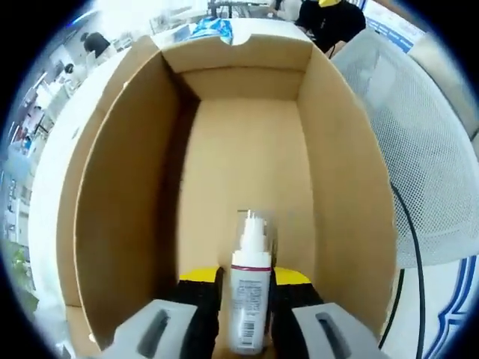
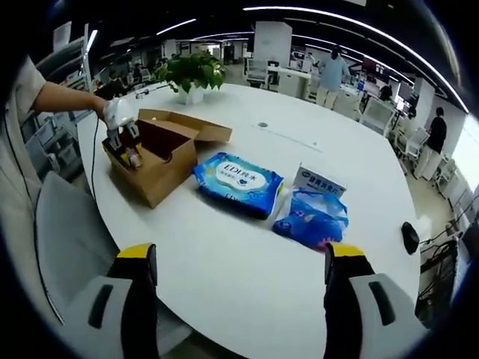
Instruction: Operate the shoe box by opening the lid, removing the specified soft item, and placing it in the target area until the item is outside and the box remains undamaged.
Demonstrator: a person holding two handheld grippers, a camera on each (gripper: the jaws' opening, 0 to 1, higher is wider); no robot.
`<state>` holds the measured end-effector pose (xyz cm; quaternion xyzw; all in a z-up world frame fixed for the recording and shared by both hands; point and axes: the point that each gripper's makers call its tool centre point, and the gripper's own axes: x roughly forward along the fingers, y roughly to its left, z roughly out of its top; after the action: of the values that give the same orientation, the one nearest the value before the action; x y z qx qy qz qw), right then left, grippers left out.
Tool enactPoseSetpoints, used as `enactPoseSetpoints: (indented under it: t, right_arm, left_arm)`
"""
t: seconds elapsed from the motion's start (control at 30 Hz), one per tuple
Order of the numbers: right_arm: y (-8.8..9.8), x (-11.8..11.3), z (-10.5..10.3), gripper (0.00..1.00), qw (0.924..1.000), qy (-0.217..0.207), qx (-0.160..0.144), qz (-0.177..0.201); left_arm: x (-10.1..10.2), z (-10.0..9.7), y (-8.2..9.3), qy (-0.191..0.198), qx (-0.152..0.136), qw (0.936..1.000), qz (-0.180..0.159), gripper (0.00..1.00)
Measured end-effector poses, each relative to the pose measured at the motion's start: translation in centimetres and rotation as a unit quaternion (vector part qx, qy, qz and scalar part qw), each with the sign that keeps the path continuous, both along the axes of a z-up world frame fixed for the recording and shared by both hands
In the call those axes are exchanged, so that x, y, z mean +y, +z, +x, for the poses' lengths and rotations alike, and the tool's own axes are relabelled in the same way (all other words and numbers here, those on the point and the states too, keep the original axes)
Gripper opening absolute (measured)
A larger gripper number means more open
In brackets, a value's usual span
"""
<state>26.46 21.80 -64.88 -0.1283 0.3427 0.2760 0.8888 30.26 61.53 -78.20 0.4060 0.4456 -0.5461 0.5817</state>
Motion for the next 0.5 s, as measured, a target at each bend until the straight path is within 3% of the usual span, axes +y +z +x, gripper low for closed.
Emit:
enactPoseSetpoints:
  t: [0.5]
  right_arm:
    - [0.38, 0.41, 0.68, 0.86, 0.9999, 0.012, -0.008, 0.003]
  left_arm:
    - [0.03, 0.80, 0.62, 0.038, -0.036, 0.9986, -0.003, 0.20]
